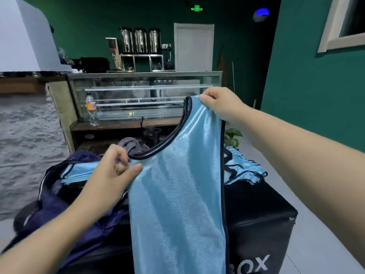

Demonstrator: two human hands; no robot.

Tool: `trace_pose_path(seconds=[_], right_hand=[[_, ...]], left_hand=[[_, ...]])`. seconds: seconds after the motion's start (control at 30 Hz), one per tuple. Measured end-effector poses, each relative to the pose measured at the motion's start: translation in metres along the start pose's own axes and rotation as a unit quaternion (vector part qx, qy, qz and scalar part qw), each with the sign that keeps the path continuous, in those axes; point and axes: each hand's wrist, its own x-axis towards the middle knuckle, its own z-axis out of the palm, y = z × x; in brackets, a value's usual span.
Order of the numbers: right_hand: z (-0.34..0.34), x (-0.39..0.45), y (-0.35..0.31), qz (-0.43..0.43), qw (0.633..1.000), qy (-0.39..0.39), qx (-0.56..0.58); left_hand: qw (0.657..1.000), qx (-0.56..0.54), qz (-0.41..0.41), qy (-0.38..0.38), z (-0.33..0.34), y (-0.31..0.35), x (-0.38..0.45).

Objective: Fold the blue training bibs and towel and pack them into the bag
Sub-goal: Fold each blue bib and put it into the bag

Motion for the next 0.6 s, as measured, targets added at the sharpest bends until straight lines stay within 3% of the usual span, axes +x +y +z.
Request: trace_pose_path(seconds=[0.17,0.3,0.5,0.6], right_hand=[[0.059,0.049,0.047,0.016,0.999,-0.045,-0.014],[0.100,0.092,0.079,0.022,0.999,-0.036,0.004],[0.155,0.145,0.127,0.012,0.999,-0.027,0.014],[0.180,0.158,0.151,0.024,0.998,-0.039,0.031]], left_hand=[[0.997,0.050,-0.049,-0.021,0.014,-0.077,0.022],[0.992,0.087,-0.089,0.026,0.025,-0.116,0.053],[0.993,0.106,-0.047,0.037,0.036,-0.170,0.092],[0.991,0.108,-0.066,0.045,0.042,-0.205,0.099]])
